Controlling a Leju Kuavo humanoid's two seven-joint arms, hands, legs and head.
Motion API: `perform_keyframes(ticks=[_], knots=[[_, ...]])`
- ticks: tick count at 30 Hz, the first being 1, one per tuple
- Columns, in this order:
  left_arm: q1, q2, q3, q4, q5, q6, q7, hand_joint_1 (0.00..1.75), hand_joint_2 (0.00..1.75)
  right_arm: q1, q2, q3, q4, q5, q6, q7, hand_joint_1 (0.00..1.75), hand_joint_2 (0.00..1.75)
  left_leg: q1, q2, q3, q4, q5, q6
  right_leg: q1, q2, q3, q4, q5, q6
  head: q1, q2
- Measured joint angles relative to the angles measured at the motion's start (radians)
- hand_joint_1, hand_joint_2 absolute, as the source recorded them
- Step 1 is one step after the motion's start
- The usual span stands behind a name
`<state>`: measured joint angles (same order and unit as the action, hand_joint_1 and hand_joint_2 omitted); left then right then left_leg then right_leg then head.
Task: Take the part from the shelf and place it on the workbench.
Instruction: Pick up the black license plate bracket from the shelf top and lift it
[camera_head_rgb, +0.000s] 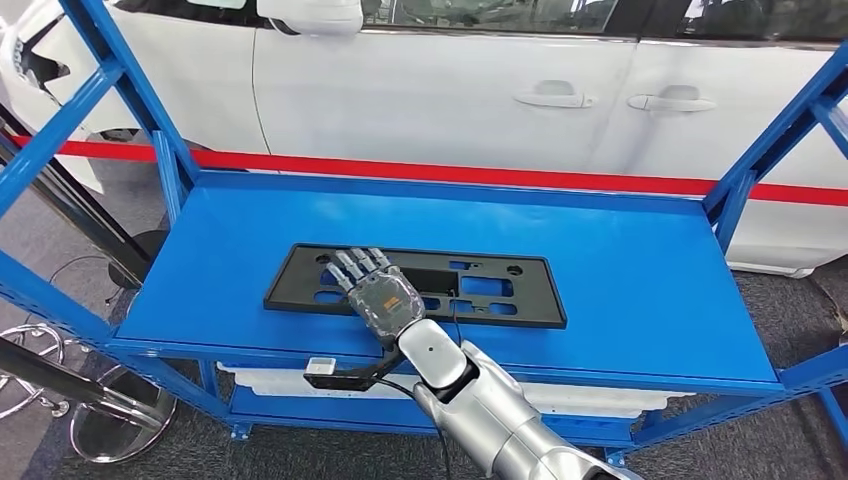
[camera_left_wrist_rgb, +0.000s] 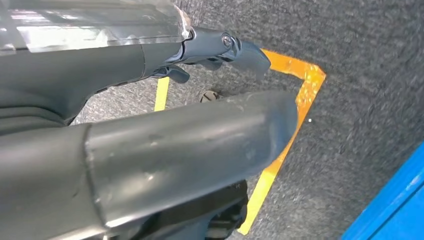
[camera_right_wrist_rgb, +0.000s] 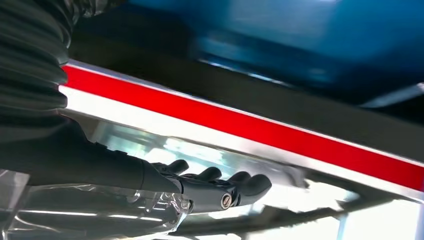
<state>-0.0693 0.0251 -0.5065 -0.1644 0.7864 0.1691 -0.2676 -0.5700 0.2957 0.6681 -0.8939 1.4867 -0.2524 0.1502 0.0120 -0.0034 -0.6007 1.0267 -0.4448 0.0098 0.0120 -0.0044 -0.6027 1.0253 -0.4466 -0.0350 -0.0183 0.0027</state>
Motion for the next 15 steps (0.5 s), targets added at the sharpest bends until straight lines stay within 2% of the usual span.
perform_keyframes(ticks=[2, 3, 5, 6, 7, 8, 9, 11, 12, 15], knots=[[-0.001, 0.001, -0.005, 0.000, 0.000, 0.000, -0.004, 0.00, 0.00, -0.011, 0.000, -0.011, 0.009, 0.003, 0.004, 0.060, 0.14, 1.75, -0.001, 0.001, -0.009, 0.028, -0.021, -0.008, -0.008, -0.002, 0.012, -0.023, 0.012, -0.005, 0.000, 0.000], [-0.001, 0.003, -0.006, 0.000, 0.000, 0.000, -0.007, 0.00, 0.00, -0.020, 0.000, -0.015, 0.015, 0.004, 0.009, 0.087, 0.45, 1.75, -0.001, 0.001, -0.028, 0.070, -0.046, -0.011, -0.012, -0.003, 0.017, -0.032, 0.017, -0.007, 0.000, 0.000], [-0.002, 0.004, -0.010, 0.000, 0.001, -0.001, -0.012, 0.00, 0.00, -0.036, -0.002, -0.022, 0.031, 0.004, 0.022, 0.130, 1.19, 1.75, 0.003, 0.000, -0.085, 0.193, -0.106, -0.020, -0.010, -0.004, 0.017, -0.032, 0.018, -0.011, 0.000, 0.000], [-0.001, 0.006, -0.012, 0.000, 0.002, -0.002, -0.014, 0.00, 0.00, -0.041, -0.004, -0.026, 0.039, 0.004, 0.026, 0.144, 1.58, 1.75, 0.005, 0.000, -0.109, 0.241, -0.122, -0.025, -0.010, -0.004, 0.015, -0.030, 0.017, -0.011, 0.000, 0.000], [0.000, 0.007, -0.013, 0.000, 0.004, -0.003, -0.017, 0.00, 0.00, -0.044, -0.007, -0.030, 0.046, 0.004, 0.028, 0.155, 1.70, 1.75, 0.008, 0.001, -0.119, 0.258, -0.119, -0.030, -0.010, -0.004, 0.013, -0.026, 0.016, -0.010, 0.000, 0.000], [0.001, 0.008, -0.014, 0.001, 0.006, -0.004, -0.019, 0.00, 0.00, -0.047, -0.010, -0.033, 0.052, 0.004, 0.030, 0.164, 1.74, 1.75, 0.011, 0.001, -0.109, 0.236, -0.097, -0.034, -0.012, -0.003, 0.011, -0.020, 0.013, -0.007, 0.000, 0.000], [0.001, 0.010, -0.016, 0.001, 0.007, -0.005, -0.020, 0.00, 0.00, -0.050, -0.012, -0.035, 0.057, 0.004, 0.033, 0.175, 1.75, 1.75, 0.014, 0.002, -0.080, 0.177, -0.061, -0.037, -0.014, -0.001, 0.009, -0.012, 0.009, -0.003, 0.000, 0.000], [-0.001, 0.011, -0.019, 0.001, 0.010, -0.008, -0.023, 0.00, 0.00, -0.058, -0.015, -0.039, 0.064, 0.004, 0.038, 0.195, 1.75, 1.75, 0.016, 0.001, -0.021, 0.059, -0.017, -0.036, -0.016, 0.000, 0.002, 0.010, -0.003, 0.010, 0.000, 0.000], [-0.002, 0.011, -0.021, 0.001, 0.010, -0.009, -0.024, 0.00, 0.00, -0.061, -0.018, -0.040, 0.067, 0.004, 0.040, 0.202, 1.75, 1.75, 0.015, -0.001, -0.006, 0.028, -0.011, -0.029, -0.015, 0.001, -0.002, 0.018, -0.008, 0.017, 0.000, 0.000], [-0.001, 0.012, -0.024, 0.001, 0.012, -0.011, -0.025, 0.00, 0.00, -0.067, -0.026, -0.046, 0.075, 0.004, 0.042, 0.210, 1.75, 1.75, 0.011, -0.004, -0.006, 0.022, -0.011, -0.005, -0.012, 0.003, -0.008, 0.023, -0.009, 0.031, 0.000, 0.000]])
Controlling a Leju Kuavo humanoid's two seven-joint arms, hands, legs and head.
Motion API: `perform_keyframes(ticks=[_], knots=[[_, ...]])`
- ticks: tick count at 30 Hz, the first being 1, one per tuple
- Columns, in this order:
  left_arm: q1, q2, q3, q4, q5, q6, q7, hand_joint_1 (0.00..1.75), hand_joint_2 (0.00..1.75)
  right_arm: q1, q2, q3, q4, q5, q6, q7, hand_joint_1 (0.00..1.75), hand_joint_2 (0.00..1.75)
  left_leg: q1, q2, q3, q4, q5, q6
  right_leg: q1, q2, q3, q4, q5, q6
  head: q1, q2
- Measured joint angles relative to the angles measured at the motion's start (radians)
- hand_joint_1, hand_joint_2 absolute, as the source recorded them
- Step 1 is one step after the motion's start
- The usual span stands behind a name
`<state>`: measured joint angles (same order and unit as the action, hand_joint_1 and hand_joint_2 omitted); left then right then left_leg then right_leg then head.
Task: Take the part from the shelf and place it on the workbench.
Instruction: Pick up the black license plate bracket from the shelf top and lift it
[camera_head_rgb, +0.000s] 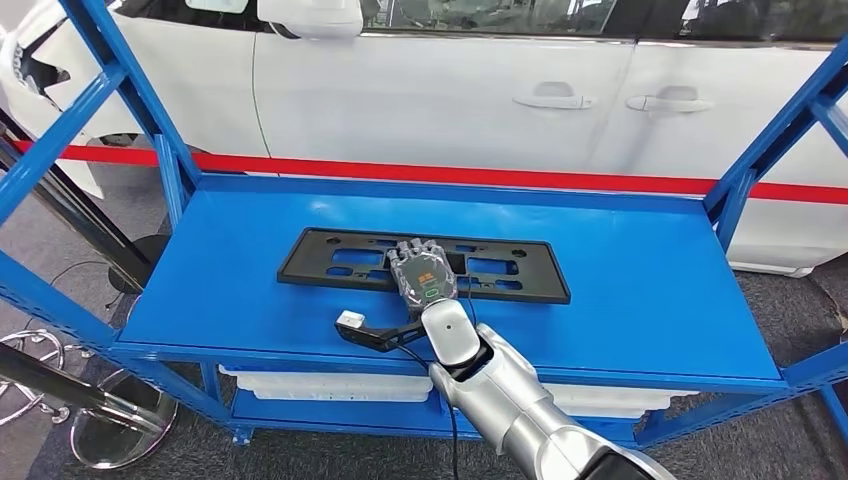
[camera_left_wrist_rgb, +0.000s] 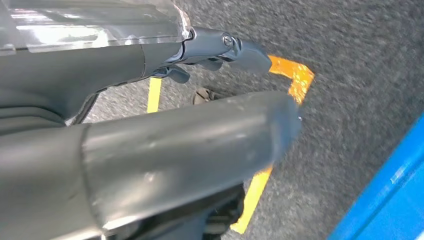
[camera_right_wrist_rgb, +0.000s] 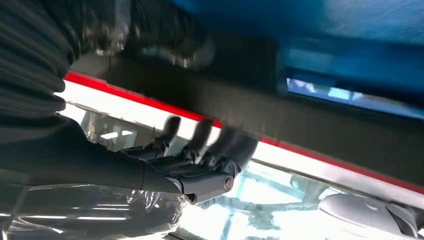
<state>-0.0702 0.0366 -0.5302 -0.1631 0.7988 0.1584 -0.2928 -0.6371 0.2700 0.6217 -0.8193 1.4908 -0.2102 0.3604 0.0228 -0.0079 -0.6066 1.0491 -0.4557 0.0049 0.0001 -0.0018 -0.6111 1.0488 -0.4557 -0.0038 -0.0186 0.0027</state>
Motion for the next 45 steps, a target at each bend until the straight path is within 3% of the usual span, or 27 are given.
perform_keyframes(ticks=[2, 3, 6, 7, 8, 10, 12, 14, 17, 18, 21, 22, 23, 24, 26, 28, 31, 33, 36, 37, 38, 39, 42, 43, 45], knots=[[0.000, 0.000, -0.002, 0.000, 0.002, -0.002, -0.001, 0.00, 0.00, -0.003, -0.005, -0.007, 0.003, 0.000, 0.002, 0.002, 1.75, 1.75, 0.003, 0.001, -0.001, -0.004, 0.005, 0.012, -0.003, 0.001, -0.009, 0.023, -0.017, 0.009, 0.000, 0.000], [-0.001, 0.000, -0.003, 0.000, 0.004, -0.004, -0.002, 0.00, 0.00, -0.006, -0.007, -0.012, 0.004, 0.000, 0.002, 0.002, 1.75, 1.75, 0.004, 0.001, -0.001, -0.006, 0.007, 0.017, -0.004, 0.001, -0.027, 0.061, -0.041, 0.015, 0.000, 0.000], [0.000, 0.001, -0.005, 0.001, 0.006, -0.013, -0.012, 0.00, 0.00, -0.008, -0.016, -0.029, 0.008, 0.000, 0.008, -0.004, 1.75, 1.75, 0.003, 0.002, -0.004, -0.006, 0.008, 0.022, -0.008, 0.001, -0.117, 0.246, -0.126, 0.025, 0.000, 0.000], [0.000, 0.001, -0.005, 0.002, 0.006, -0.015, -0.015, 0.00, 0.00, -0.007, -0.019, -0.033, 0.010, 0.000, 0.011, -0.006, 1.75, 1.75, 0.003, 0.002, -0.004, -0.006, 0.008, 0.022, -0.008, 0.001, -0.133, 0.276, -0.128, 0.025, 0.000, 0.000], [0.000, 0.001, -0.006, 0.002, 0.007, -0.017, -0.019, 0.00, 0.00, -0.007, -0.021, -0.036, 0.011, 0.000, 0.013, -0.009, 1.75, 1.75, 0.002, 0.001, -0.003, -0.006, 0.007, 0.022, -0.007, 0.001, -0.130, 0.267, -0.110, 0.023, 0.000, 0.000], [0.000, 0.001, -0.006, 0.002, 0.008, -0.022, -0.028, 0.00, 0.87, -0.010, -0.023, -0.044, 0.012, 0.000, 0.017, -0.013, 1.75, 1.75, 0.002, -0.001, 0.001, -0.007, 0.007, 0.021, -0.005, 0.001, -0.071, 0.143, -0.040, 0.013, 0.000, 0.000], [-0.001, 0.001, -0.006, 0.002, 0.009, -0.033, -0.042, 0.00, 1.75, -0.014, -0.024, -0.052, 0.013, 0.000, 0.017, -0.017, 1.75, 1.75, 0.000, -0.003, 0.002, -0.009, 0.006, 0.015, 0.001, 0.000, -0.014, 0.023, 0.001, 0.001, 0.000, 0.000], [0.000, 0.001, -0.006, 0.002, 0.012, -0.050, -0.061, 0.00, 1.75, -0.016, -0.024, -0.060, 0.016, 0.000, 0.016, -0.022, 1.75, 1.75, -0.001, -0.003, 0.003, -0.013, 0.008, 0.004, 0.008, 0.000, -0.002, -0.006, 0.004, -0.006, 0.000, 0.000], [0.000, 0.001, -0.008, 0.002, 0.013, -0.075, -0.093, 0.00, 1.75, -0.018, -0.024, -0.072, 0.020, 0.000, 0.012, -0.027, 1.75, 1.75, -0.002, -0.001, 0.003, -0.005, -0.003, -0.011, 0.001, -0.001, 0.008, -0.028, 0.017, -0.020, 0.000, 0.000], [0.000, 0.002, -0.010, 0.002, 0.012, -0.081, -0.103, 0.00, 1.75, -0.018, -0.024, -0.075, 0.021, 0.000, 0.010, -0.029, 1.75, 1.75, -0.003, 0.000, -0.011, 0.027, -0.024, -0.013, -0.002, -0.002, 0.013, -0.038, 0.022, -0.026, 0.000, 0.000], [0.003, 0.003, -0.018, 0.002, 0.008, -0.095, -0.122, 0.00, 1.75, -0.016, -0.025, -0.084, 0.029, 0.000, 0.005, -0.031, 1.75, 1.75, -0.002, 0.001, -0.097, 0.209, -0.112, -0.016, -0.001, -0.004, 0.016, -0.043, 0.024, -0.035, 0.000, 0.000], [0.005, 0.004, -0.020, 0.002, 0.008, -0.097, -0.124, 0.00, 1.75, -0.015, -0.026, -0.085, 0.032, 0.000, 0.003, -0.031, 1.75, 1.75, -0.002, 0.001, -0.116, 0.248, -0.121, -0.018, 0.000, -0.004, 0.015, -0.042, 0.023, -0.036, 0.000, 0.000], [0.007, 0.005, -0.022, 0.002, 0.008, -0.098, -0.124, 0.00, 1.75, -0.014, -0.026, -0.086, 0.034, 0.000, 0.001, -0.032, 1.75, 1.75, -0.002, 0.002, -0.118, 0.250, -0.109, -0.019, 0.000, -0.004, 0.015, -0.040, 0.022, -0.036, 0.000, 0.000], [0.008, 0.005, -0.023, 0.002, 0.008, -0.098, -0.125, 0.00, 1.75, -0.014, -0.026, -0.088, 0.036, 0.000, -0.001, -0.032, 1.75, 1.75, -0.002, 0.002, -0.102, 0.216, -0.082, -0.019, 0.000, -0.003, 0.016, -0.036, 0.020, -0.035, 0.000, 0.000], [0.007, 0.007, -0.026, 0.003, 0.008, -0.098, -0.123, 0.00, 1.75, -0.015, -0.026, -0.093, 0.037, 0.000, -0.003, -0.035, 1.75, 1.75, -0.002, 0.004, -0.035, 0.082, -0.020, -0.017, 0.001, -0.002, 0.014, -0.024, 0.012, -0.028, 0.000, 0.000], [0.005, 0.009, -0.029, 0.003, 0.009, -0.097, -0.117, 0.00, 1.75, -0.016, -0.027, -0.100, 0.037, 0.000, -0.008, -0.040, 1.75, 1.75, -0.005, 0.004, 0.007, -0.003, 0.002, -0.008, 0.004, -0.001, 0.009, -0.011, 0.003, -0.017, 0.000, 0.000], [0.007, 0.009, -0.033, 0.003, 0.012, -0.091, -0.101, 0.00, 1.75, -0.016, -0.030, -0.110, 0.036, 0.000, -0.017, -0.055, 1.75, 1.75, -0.007, 0.003, 0.010, -0.014, 0.003, 0.010, 0.004, 0.001, 0.006, -0.007, 0.002, -0.003, 0.000, 0.000], [0.006, 0.009, -0.037, 0.004, 0.022, -0.087, -0.093, 0.00, 1.75, -0.015, -0.033, -0.122, 0.028, 0.000, -0.024, -0.083, 1.75, 1.75, -0.004, 0.005, 0.010, -0.019, 0.009, 0.021, 0.001, 0.002, -0.011, 0.030, -0.025, 0.010, 0.000, 0.000], [0.007, 0.011, -0.039, 0.004, 0.062, -0.089, -0.074, 0.00, 1.75, 0.009, -0.035, -0.160, -0.020, -0.038, -0.036, -0.199, 1.75, 1.75, -0.001, 0.007, 0.008, -0.020, 0.010, 0.026, -0.006, 0.002, -0.094, 0.206, -0.115, 0.026, 0.000, 0.000], [0.008, 0.012, -0.038, 0.004, 0.077, -0.090, -0.067, 0.00, 1.75, 0.028, -0.035, -0.179, -0.053, -0.081, -0.037, -0.261, 1.75, 1.75, -0.001, 0.006, 0.008, -0.020, 0.010, 0.026, -0.009, 0.002, -0.119, 0.254, -0.129, 0.028, 0.000, 0.000], [0.010, 0.013, -0.038, 0.005, 0.090, -0.091, -0.063, 0.00, 1.75, 0.051, -0.036, -0.200, -0.096, -0.145, -0.033, -0.328, 1.75, 1.75, -0.001, 0.005, 0.008, -0.019, 0.009, 0.026, -0.010, 0.002, -0.129, 0.269, -0.123, 0.029, 0.000, 0.000], [0.011, 0.013, -0.038, 0.005, 0.098, -0.091, -0.061, 0.00, 1.75, 0.074, -0.036, -0.219, -0.144, -0.221, -0.024, -0.390, 1.75, 1.75, -0.001, 0.004, 0.009, -0.019, 0.008, 0.025, -0.012, 0.002, -0.119, 0.243, -0.097, 0.028, 0.000, 0.000], [0.013, 0.015, -0.038, 0.006, 0.103, -0.066, -0.085, 0.00, 1.75, 0.134, -0.038, -0.278, -0.339, -0.533, 0.032, -0.557, 1.75, 1.75, -0.003, -0.001, 0.013, -0.019, 0.004, 0.017, -0.010, 0.002, -0.030, 0.048, -0.003, 0.017, 0.000, 0.000], [0.014, 0.016, -0.038, 0.007, 0.102, -0.054, -0.100, 0.00, 1.75, 0.154, -0.040, -0.297, -0.414, -0.640, 0.057, -0.602, 1.75, 1.75, -0.004, -0.002, 0.013, -0.019, 0.002, 0.013, -0.007, 0.002, -0.012, 0.008, 0.008, 0.012, 0.000, 0.000], [0.017, 0.019, -0.039, 0.010, 0.100, -0.037, -0.123, 0.00, 1.75, 0.196, -0.045, -0.327, -0.556, -0.797, 0.102, -0.656, 1.75, 1.75, -0.004, -0.002, 0.015, -0.022, 0.001, 0.002, 0.000, 0.002, -0.004, -0.010, 0.007, 0.003, 0.000, 0.000]])
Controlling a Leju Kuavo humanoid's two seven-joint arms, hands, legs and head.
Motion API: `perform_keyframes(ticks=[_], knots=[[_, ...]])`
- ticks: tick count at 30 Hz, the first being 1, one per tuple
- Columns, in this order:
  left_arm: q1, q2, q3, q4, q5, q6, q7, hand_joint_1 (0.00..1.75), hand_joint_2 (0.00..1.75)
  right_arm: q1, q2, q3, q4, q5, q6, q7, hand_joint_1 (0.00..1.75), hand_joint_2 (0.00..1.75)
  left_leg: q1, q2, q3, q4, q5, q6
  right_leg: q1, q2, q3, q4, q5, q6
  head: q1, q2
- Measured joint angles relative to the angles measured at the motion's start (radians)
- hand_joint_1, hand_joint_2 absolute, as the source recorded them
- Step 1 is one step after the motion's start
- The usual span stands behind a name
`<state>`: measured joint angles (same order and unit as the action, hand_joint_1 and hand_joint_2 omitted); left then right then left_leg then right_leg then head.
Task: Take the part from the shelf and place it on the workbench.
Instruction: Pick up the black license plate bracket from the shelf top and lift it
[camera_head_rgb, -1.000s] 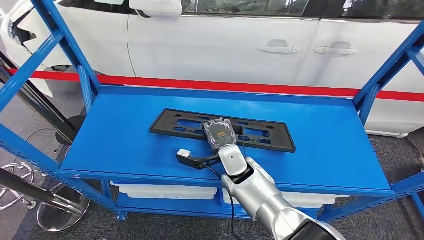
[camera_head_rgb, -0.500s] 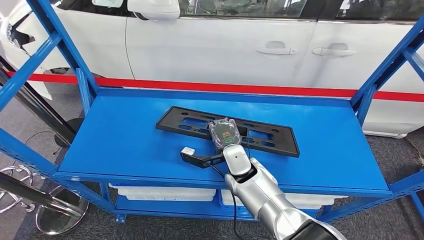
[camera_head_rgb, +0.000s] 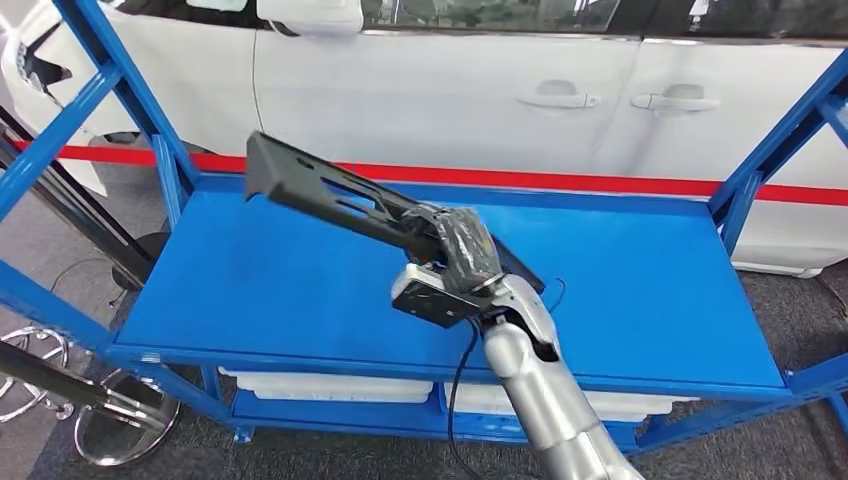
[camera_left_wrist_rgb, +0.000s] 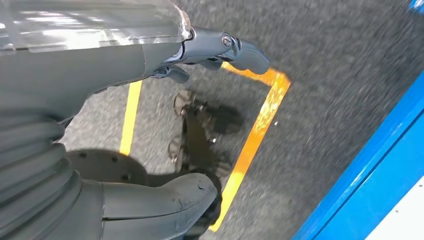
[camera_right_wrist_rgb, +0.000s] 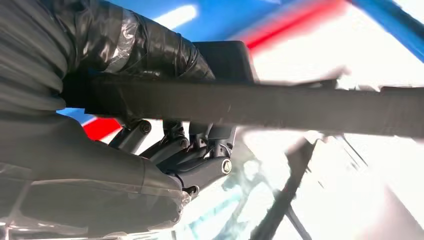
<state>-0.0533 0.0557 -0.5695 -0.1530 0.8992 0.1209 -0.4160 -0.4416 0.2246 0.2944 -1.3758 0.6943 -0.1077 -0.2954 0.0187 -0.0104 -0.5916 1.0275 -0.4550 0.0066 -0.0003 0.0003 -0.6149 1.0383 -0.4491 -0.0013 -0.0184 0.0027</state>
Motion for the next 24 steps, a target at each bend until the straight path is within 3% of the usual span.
perform_keyframes(ticks=[3, 6, 8, 9, 12, 14, 18, 20, 22, 23, 24], knots=[[0.003, 0.006, -0.006, 0.003, -0.001, 0.008, -0.011, 0.00, 1.75, 0.053, -0.007, -0.027, -0.163, -0.097, 0.035, -0.031, 1.75, 1.75, 0.003, 0.003, -0.008, 0.028, -0.025, -0.013, -0.005, -0.001, 0.011, -0.017, 0.007, -0.022, 0.000, 0.000], [0.003, 0.009, -0.009, 0.005, 0.009, -0.003, 0.010, 0.00, 1.75, 0.088, -0.012, -0.036, -0.255, -0.213, 0.085, -0.091, 1.75, 1.75, 0.004, 0.005, -0.084, 0.197, -0.114, -0.017, -0.003, -0.002, 0.015, -0.021, 0.007, -0.037, 0.000, 0.000], [0.005, 0.010, -0.012, 0.006, 0.020, -0.008, 0.045, 0.00, 1.75, 0.120, -0.016, -0.038, -0.322, -0.373, 0.163, -0.152, 1.75, 1.75, 0.004, 0.005, -0.124, 0.279, -0.134, -0.020, 0.001, -0.002, 0.014, -0.016, 0.004, -0.038, 0.000, 0.000], [0.006, 0.011, -0.014, 0.007, 0.022, -0.006, 0.060, 0.00, 1.75, 0.135, -0.017, -0.038, -0.362, -0.449, 0.202, -0.173, 1.75, 1.75, 0.004, 0.005, -0.118, 0.264, -0.115, -0.020, 0.001, -0.001, 0.014, -0.013, 0.001, -0.038, 0.000, 0.000], [0.008, 0.014, -0.018, 0.010, 0.027, -0.001, 0.082, 0.00, 1.75, 0.162, -0.018, -0.038, -0.468, -0.562, 0.262, -0.190, 1.75, 1.75, 0.002, 0.007, -0.030, 0.082, -0.027, -0.012, 0.004, 0.001, 0.015, 0.004, -0.012, -0.029, 0.000, 0.000], [0.007, 0.016, -0.020, 0.010, 0.028, 0.001, 0.085, 0.00, 1.75, 0.171, -0.018, -0.038, -0.508, -0.571, 0.270, -0.189, 1.75, 1.75, -0.002, 0.006, -0.002, 0.023, -0.017, -0.003, 0.007, 0.002, 0.011, 0.012, -0.016, -0.019, 0.000, 0.000], [0.008, 0.017, -0.025, 0.011, 0.030, 0.003, 0.087, 0.00, 1.75, 0.184, -0.019, -0.038, -0.552, -0.573, 0.273, -0.187, 1.75, 1.75, -0.001, 0.005, -0.001, 0.011, -0.008, 0.020, 0.005, 0.003, 0.003, 0.029, -0.030, 0.003, 0.000, 0.000], [0.007, 0.017, -0.025, 0.011, 0.030, 0.004, 0.087, 0.00, 1.75, 0.187, -0.020, -0.038, -0.566, -0.577, 0.273, -0.188, 1.75, 1.75, 0.003, 0.007, -0.001, 0.006, -0.003, 0.027, 0.000, 0.002, -0.033, 0.111, -0.082, 0.015, 0.000, 0.000], [0.007, 0.017, -0.025, 0.012, 0.036, 0.009, 0.093, 0.00, 1.75, 0.194, -0.021, -0.038, -0.573, -0.616, 0.297, -0.198, 1.75, 1.75, 0.003, 0.008, -0.003, 0.006, -0.002, 0.028, -0.005, 0.002, -0.090, 0.234, -0.140, 0.024, 0.000, 0.000], [0.007, 0.017, -0.025, 0.012, 0.043, 0.012, 0.100, 0.00, 1.75, 0.202, -0.021, -0.038, -0.578, -0.665, 0.329, -0.202, 1.75, 1.75, 0.002, 0.008, -0.003, 0.006, -0.002, 0.028, -0.008, 0.002, -0.108, 0.271, -0.148, 0.027, 0.000, 0.000], [0.007, 0.017, -0.025, 0.012, 0.052, 0.017, 0.108, 0.00, 1.75, 0.212, -0.022, -0.037, -0.588, -0.736, 0.374, -0.200, 1.75, 1.75, 0.002, 0.007, -0.003, 0.006, -0.003, 0.028, -0.010, 0.001, -0.108, 0.273, -0.137, 0.027, 0.000, 0.000]])
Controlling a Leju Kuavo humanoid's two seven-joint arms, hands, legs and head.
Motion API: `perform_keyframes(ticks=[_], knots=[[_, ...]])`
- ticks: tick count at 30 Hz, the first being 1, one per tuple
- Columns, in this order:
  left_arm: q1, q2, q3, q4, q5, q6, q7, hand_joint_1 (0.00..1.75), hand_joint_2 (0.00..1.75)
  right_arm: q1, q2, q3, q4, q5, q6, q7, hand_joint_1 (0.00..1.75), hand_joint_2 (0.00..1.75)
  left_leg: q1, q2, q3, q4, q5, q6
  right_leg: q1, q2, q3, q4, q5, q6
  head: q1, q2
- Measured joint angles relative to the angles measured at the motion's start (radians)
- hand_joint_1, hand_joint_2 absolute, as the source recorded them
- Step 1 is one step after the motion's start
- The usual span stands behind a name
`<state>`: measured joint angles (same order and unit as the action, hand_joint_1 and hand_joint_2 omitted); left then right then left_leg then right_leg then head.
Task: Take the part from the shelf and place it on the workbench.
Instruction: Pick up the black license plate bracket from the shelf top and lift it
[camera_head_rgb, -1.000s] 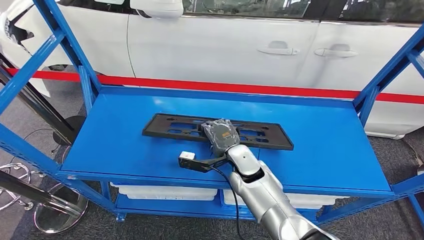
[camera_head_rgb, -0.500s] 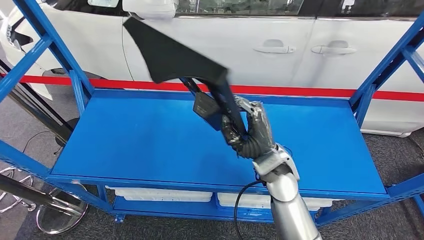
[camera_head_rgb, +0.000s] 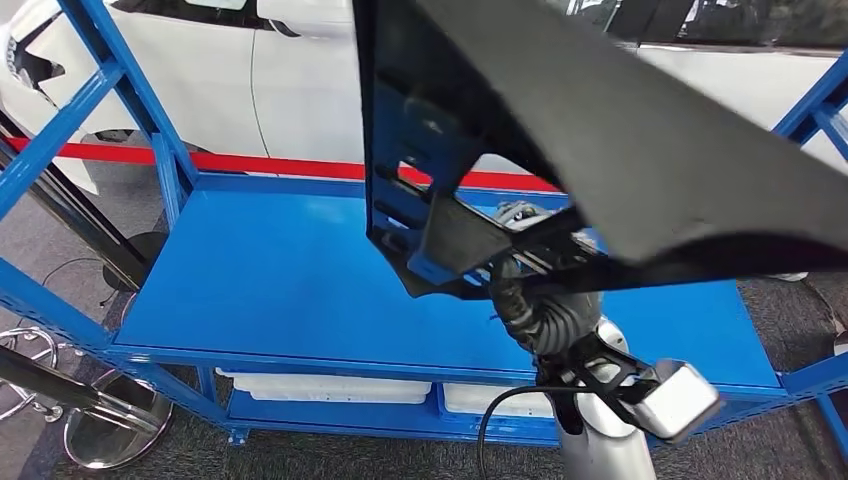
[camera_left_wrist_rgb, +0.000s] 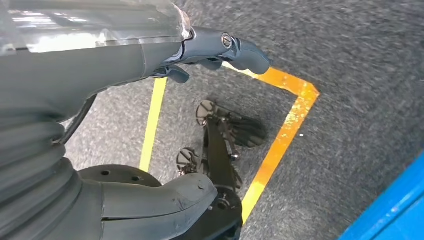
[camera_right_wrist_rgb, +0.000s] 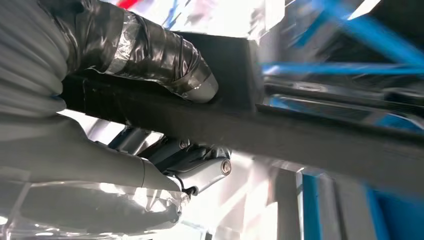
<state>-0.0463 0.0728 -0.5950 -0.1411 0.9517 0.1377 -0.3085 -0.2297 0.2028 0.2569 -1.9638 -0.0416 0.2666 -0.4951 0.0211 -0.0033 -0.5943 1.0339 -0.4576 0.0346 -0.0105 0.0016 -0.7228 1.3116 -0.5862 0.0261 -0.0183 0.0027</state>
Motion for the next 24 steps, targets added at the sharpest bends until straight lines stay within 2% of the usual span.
perform_keyframes(ticks=[1, 3, 4, 5, 7, 9, 10, 11, 13, 14, 15, 16, 18, 19, 20, 23, 24], knots=[[0.000, 0.000, 0.000, 0.000, 0.011, 0.005, 0.007, 0.00, 1.75, 0.010, -0.001, 0.001, -0.013, -0.081, 0.051, 0.008, 1.75, 1.75, 0.000, -0.001, 0.001, 0.000, 0.000, -0.001, -0.001, 0.000, 0.019, -0.037, 0.028, -0.001, 0.000, 0.000], [0.001, 0.000, 0.000, 0.000, 0.034, 0.017, 0.017, 0.00, 1.75, 0.026, -0.008, 0.009, -0.040, -0.219, 0.145, 0.030, 1.75, 1.75, 0.000, -0.003, 0.005, 0.000, 0.000, -0.005, -0.001, 0.000, 0.090, -0.175, 0.092, -0.009, 0.000, 0.000], [0.001, 0.000, 0.000, 0.000, 0.044, 0.022, 0.019, 0.00, 1.75, 0.033, -0.018, 0.017, -0.049, -0.266, 0.187, 0.034, 1.75, 1.75, -0.001, -0.003, 0.006, -0.001, 0.001, -0.009, 0.003, 0.000, 0.117, -0.231, 0.113, -0.015, 0.000, 0.000], [0.001, -0.001, 0.000, 0.000, 0.053, 0.026, 0.020, 0.00, 1.75, 0.042, -0.032, 0.028, -0.054, -0.302, 0.227, 0.033, 1.75, 1.75, -0.001, -0.003, 0.006, -0.001, 0.003, -0.014, 0.006, 0.000, 0.132, -0.265, 0.122, -0.020, 0.000, 0.000], [0.001, -0.001, 0.000, 0.000, 0.065, 0.031, 0.020, 0.00, 1.75, 0.064, -0.068, 0.052, -0.057, -0.353, 0.295, 0.025, 1.75, 1.75, -0.001, -0.003, 0.006, -0.005, 0.008, -0.025, 0.013, 0.001, 0.132, -0.275, 0.126, -0.028, 0.000, 0.000], [0.002, -0.001, 0.000, 0.000, 0.071, 0.031, 0.016, 0.00, 1.75, 0.083, -0.098, 0.075, -0.057, -0.379, 0.341, 0.020, 1.75, 1.75, 0.000, -0.003, 0.003, 0.001, -0.001, -0.035, 0.008, -0.002, 0.132, -0.287, 0.136, -0.039, 0.000, 0.000], [0.001, -0.001, 0.000, 0.000, 0.073, 0.031, 0.013, 0.00, 1.75, 0.090, -0.110, 0.087, -0.056, -0.384, 0.354, 0.019, 1.75, 1.75, 0.000, -0.003, -0.006, 0.022, -0.022, -0.039, 0.005, -0.004, 0.132, -0.294, 0.143, -0.047, 0.000, 0.000], [0.001, 0.000, -0.001, 0.001, 0.074, 0.031, 0.010, 0.00, 1.75, 0.096, -0.122, 0.099, -0.054, -0.381, 0.362, 0.017, 1.75, 1.75, 0.000, -0.002, -0.023, 0.066, -0.057, -0.041, 0.003, -0.006, 0.129, -0.299, 0.150, -0.054, 0.000, 0.000], [0.001, 0.001, -0.004, 0.001, 0.076, 0.030, 0.002, 0.00, 1.75, 0.114, -0.146, 0.119, -0.045, -0.358, 0.368, 0.010, 1.75, 1.75, 0.000, -0.002, -0.069, 0.192, -0.136, -0.045, 0.007, -0.009, 0.115, -0.298, 0.158, -0.062, 0.000, 0.000], [0.000, 0.001, -0.007, 0.001, 0.076, 0.030, -0.002, 0.00, 1.75, 0.124, -0.159, 0.128, -0.039, -0.343, 0.371, 0.002, 1.75, 1.75, 0.001, -0.002, -0.085, 0.243, -0.161, -0.046, 0.008, -0.010, 0.105, -0.294, 0.162, -0.062, 0.000, 0.000], [0.000, 0.002, -0.010, 0.001, 0.077, 0.030, -0.004, 0.00, 1.75, 0.134, -0.170, 0.135, -0.033, -0.329, 0.373, -0.009, 1.75, 1.75, 0.001, -0.002, -0.085, 0.263, -0.168, -0.047, 0.009, -0.011, 0.096, -0.290, 0.167, -0.062, 0.000, 0.000], [0.000, 0.004, -0.014, 0.001, 0.077, 0.030, -0.005, 0.00, 1.75, 0.142, -0.180, 0.142, -0.028, -0.318, 0.376, -0.019, 1.75, 1.75, 0.001, -0.001, -0.066, 0.246, -0.158, -0.048, 0.009, -0.011, 0.086, -0.284, 0.170, -0.060, 0.000, 0.000], [-0.002, 0.008, -0.020, 0.002, 0.078, 0.032, -0.004, 0.00, 1.75, 0.155, -0.197, 0.151, -0.020, -0.298, 0.380, -0.043, 1.75, 1.75, 0.001, -0.001, 0.017, 0.119, -0.115, -0.044, 0.007, -0.011, 0.066, -0.269, 0.177, -0.053, 0.000, 0.000], [-0.004, 0.010, -0.025, 0.002, 0.080, 0.034, -0.003, 0.00, 1.75, 0.160, -0.203, 0.155, -0.017, -0.287, 0.381, -0.055, 1.75, 1.75, -0.001, -0.001, 0.050, 0.059, -0.096, -0.042, 0.009, -0.011, 0.058, -0.261, 0.180, -0.048, 0.000, 0.000], [-0.006, 0.012, -0.030, 0.003, 0.084, 0.038, -0.002, 0.00, 1.75, 0.165, -0.209, 0.158, -0.016, -0.274, 0.381, -0.067, 1.75, 1.75, -0.004, -0.002, 0.071, 0.019, -0.085, -0.037, 0.010, -0.011, 0.053, -0.256, 0.184, -0.043, 0.000, 0.000], [-0.009, 0.017, -0.045, 0.006, 0.105, 0.058, 0.006, 0.00, 1.75, 0.176, -0.223, 0.163, -0.018, -0.222, 0.361, -0.104, 1.75, 1.75, -0.010, -0.003, 0.068, 0.006, -0.066, -0.018, 0.009, -0.010, 0.049, -0.259, 0.200, -0.023, 0.000, 0.000], [-0.010, 0.017, -0.050, 0.008, 0.111, 0.064, 0.008, 0.00, 1.75, 0.180, -0.226, 0.164, -0.021, -0.206, 0.350, -0.113, 1.75, 1.75, -0.009, -0.001, 0.063, 0.003, -0.057, -0.011, 0.007, -0.009, 0.046, -0.257, 0.195, -0.017, 0.000, 0.000]])
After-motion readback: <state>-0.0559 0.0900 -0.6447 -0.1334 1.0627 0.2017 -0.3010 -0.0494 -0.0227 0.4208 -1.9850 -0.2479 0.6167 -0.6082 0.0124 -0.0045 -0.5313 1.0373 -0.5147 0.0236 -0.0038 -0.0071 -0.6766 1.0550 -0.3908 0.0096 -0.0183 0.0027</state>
